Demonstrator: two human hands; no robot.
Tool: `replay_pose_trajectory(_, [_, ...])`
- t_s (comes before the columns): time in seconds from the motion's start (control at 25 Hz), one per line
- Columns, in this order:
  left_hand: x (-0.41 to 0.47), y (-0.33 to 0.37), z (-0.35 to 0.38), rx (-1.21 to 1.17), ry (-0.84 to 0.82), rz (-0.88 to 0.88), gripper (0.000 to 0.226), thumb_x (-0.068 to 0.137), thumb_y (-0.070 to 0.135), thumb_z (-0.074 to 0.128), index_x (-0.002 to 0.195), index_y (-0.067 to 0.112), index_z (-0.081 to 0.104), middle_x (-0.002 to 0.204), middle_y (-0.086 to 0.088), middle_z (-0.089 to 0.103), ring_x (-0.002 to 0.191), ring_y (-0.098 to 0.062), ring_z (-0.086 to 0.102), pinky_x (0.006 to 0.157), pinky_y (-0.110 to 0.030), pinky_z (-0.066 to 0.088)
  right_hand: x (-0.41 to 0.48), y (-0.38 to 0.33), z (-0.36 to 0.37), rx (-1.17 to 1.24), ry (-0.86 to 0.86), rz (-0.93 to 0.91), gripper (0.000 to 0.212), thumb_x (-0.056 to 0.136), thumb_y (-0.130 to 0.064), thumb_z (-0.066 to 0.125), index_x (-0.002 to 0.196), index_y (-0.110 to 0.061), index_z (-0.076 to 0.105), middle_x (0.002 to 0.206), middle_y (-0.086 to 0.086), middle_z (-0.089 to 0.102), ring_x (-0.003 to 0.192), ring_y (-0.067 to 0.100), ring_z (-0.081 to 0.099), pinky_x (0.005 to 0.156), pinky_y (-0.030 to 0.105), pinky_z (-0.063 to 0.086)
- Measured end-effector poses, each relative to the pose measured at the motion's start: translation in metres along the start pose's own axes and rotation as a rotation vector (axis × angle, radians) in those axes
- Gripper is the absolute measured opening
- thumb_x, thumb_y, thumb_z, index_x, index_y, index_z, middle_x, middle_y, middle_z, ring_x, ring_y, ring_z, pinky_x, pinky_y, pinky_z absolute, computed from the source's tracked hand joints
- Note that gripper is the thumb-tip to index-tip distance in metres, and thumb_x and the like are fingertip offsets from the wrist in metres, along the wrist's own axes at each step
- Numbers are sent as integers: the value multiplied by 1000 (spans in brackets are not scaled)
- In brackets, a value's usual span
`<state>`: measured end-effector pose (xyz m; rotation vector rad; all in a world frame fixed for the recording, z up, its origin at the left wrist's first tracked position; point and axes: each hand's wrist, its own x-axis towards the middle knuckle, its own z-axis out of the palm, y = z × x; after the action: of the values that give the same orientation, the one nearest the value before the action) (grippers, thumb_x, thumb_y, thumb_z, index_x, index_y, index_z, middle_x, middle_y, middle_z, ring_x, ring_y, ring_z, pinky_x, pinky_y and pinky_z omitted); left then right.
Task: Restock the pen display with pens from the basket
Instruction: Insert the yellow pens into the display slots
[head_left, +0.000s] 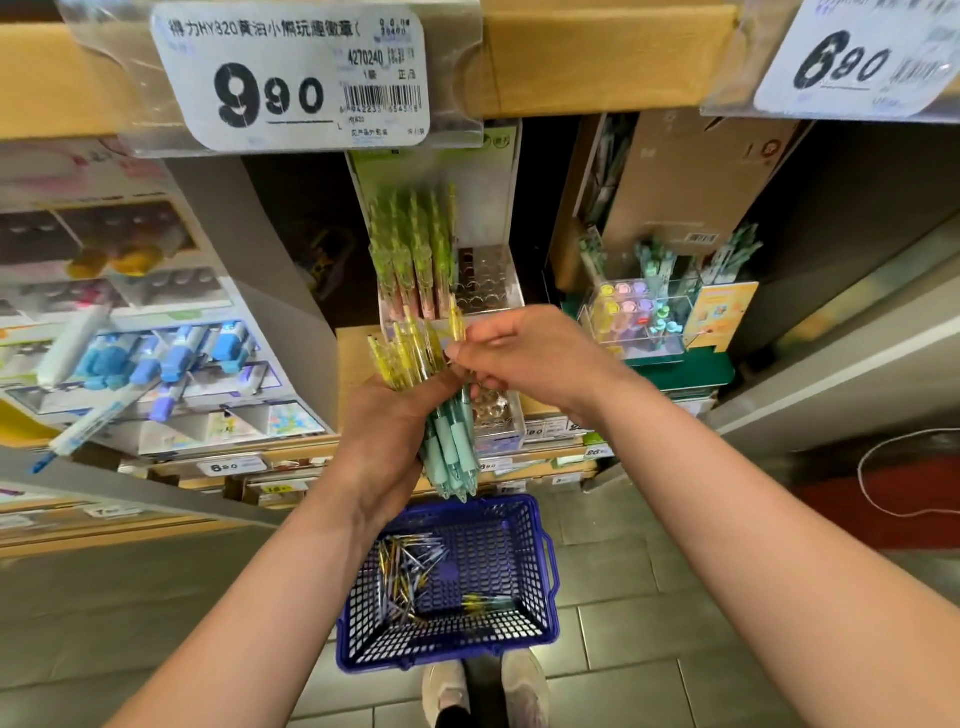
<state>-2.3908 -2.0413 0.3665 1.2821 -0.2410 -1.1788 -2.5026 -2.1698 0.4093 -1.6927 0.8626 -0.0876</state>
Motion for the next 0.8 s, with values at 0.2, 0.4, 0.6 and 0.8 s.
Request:
replay_pose_trajectory(0.2, [1,0,3,-41,49,-14,13,89,7,74,102,7,74,91,-13,73,77,-22,70,68,-33,58,6,-13,-10,59,278,-78,14,91,-27,73,80,-20,80,77,5,76,82,29,75,82,49,61])
replay_pose_trajectory(0.4, [2,0,2,-118,43,-44,22,87,3,76,107,3,68,88,-13,69,81,-24,71,72,-36,59,42,-38,-48,-35,673,-271,14,90,-28,68,94,-19,77,86,0,77,83,18,73,82,39,59])
replay_pose_trajectory(0.6, [0,2,2,-64,66,-39,41,84,10,79,119,-7,66,100,-22,70,80,-28,70,69,-34,59,78,-44,-43,-303,643,-296,20,95,-30,63,97,-16,77,92,1,77,87,19,72,86,36,54])
replay_pose_trajectory(0.8, [-1,8,-2,-94,71,-30,47,85,9,78,124,-13,62,101,-23,70,80,-23,73,66,-31,58,88,-34,-35,-629,566,-248,31,100,-36,54,102,-17,77,98,4,76,90,21,69,77,28,50])
